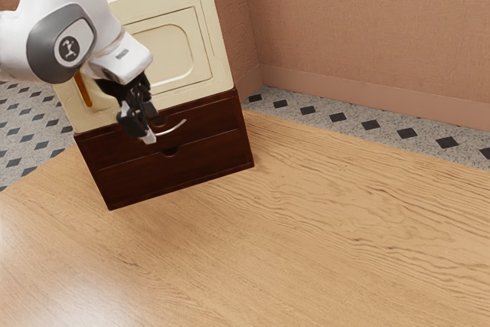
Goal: Pull the drawer handle with one arm to open the drawer
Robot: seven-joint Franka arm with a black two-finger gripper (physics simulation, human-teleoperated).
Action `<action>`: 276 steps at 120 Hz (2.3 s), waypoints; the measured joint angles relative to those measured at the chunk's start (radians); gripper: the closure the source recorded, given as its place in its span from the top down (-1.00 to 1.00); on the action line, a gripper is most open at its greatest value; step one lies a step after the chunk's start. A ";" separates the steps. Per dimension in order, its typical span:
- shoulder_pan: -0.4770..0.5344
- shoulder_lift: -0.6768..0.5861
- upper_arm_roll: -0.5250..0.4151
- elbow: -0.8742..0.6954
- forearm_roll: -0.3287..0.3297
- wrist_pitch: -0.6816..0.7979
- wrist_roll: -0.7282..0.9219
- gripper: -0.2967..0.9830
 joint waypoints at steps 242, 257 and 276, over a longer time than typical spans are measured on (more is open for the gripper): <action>0.013 0.079 0.013 -0.165 0.172 0.389 -0.212 -0.33; 0.012 0.059 0.010 -0.191 0.173 0.389 -0.214 -0.39; -0.002 0.009 0.007 -0.244 0.172 0.389 -0.216 -0.45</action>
